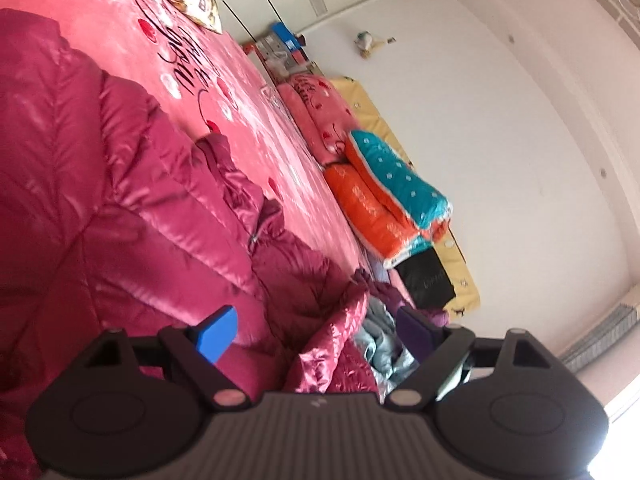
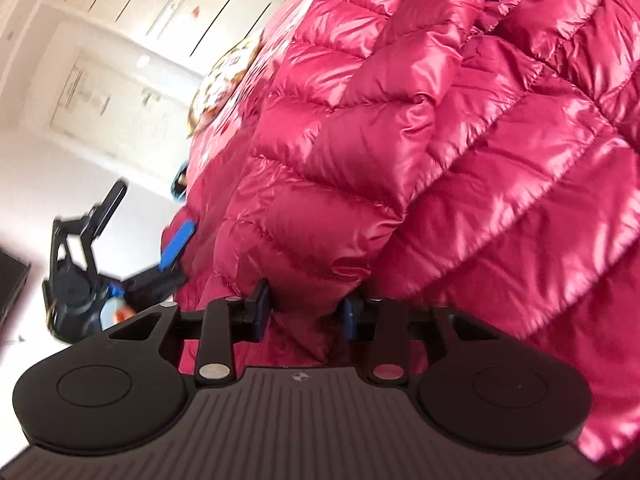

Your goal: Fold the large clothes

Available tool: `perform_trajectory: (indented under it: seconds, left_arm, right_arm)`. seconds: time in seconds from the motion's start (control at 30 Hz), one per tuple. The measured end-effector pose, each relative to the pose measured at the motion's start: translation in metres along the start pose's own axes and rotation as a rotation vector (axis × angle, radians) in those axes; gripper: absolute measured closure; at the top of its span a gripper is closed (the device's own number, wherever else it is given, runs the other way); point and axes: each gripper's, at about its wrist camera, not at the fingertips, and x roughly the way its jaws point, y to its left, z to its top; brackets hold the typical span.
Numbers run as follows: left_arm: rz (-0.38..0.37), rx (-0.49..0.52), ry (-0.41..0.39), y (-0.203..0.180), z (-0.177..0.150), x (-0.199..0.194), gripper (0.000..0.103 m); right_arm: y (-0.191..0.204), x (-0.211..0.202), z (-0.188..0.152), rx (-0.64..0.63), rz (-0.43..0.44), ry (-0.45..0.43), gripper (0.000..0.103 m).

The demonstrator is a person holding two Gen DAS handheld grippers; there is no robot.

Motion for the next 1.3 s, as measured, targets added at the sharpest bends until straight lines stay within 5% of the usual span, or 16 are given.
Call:
perform_trajectory:
  seconds: [0.5,0.73,1.07,1.23,1.3]
  left_arm:
    - [-0.024,-0.034,-0.059,0.009,0.017,-0.013,0.016]
    - [-0.04,-0.061,-0.108,0.016,0.026,-0.018,0.013]
    - [-0.062,-0.024,-0.058,0.01,0.024,0.01,0.013]
    - [0.11,-0.033,-0.08,0.018,0.025,0.029,0.014]
    - [0.147,-0.075,-0.088,0.025,0.027,0.032,0.017]
  right_arm:
    - [0.032,0.052,0.045,0.072,0.062,-0.13,0.079]
    - [0.043,0.085,0.058,0.132,0.163,-0.149,0.083]
    - [0.041,0.114,0.049,0.069,0.071,-0.074,0.086]
    - [0.047,0.104,0.046,0.034,0.067,-0.055,0.072]
    - [0.054,0.102,0.05,0.022,0.08,-0.047,0.055]
